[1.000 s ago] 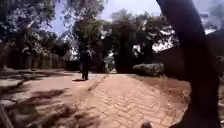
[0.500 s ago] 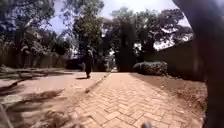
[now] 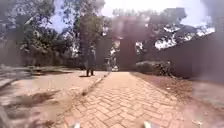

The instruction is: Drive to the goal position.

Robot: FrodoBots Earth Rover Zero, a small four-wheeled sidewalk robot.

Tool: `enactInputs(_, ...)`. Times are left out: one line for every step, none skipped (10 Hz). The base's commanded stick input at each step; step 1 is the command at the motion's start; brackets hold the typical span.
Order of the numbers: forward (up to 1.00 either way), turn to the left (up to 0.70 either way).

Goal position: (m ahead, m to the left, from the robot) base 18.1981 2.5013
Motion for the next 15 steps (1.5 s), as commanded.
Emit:
enactInputs(0.70, 0.00)
enactInputs(0.70, 0.00)
enactInputs(0.70, -0.10)
enactInputs(0.70, -0.27)
enactInputs(0.70, -0.35)
enactInputs(0.70, -0.35)
enactInputs(0.70, -0.35)
enactInputs(0.70, -0.35)
enactInputs(0.70, -0.33)
enactInputs(0.70, -0.24)
enactInputs(0.70, -0.16)
enactInputs(0.70, -0.12)
enactInputs(0.70, -0.09)
enactInputs(0.70, -0.05)
enactInputs(0.70, -0.01)
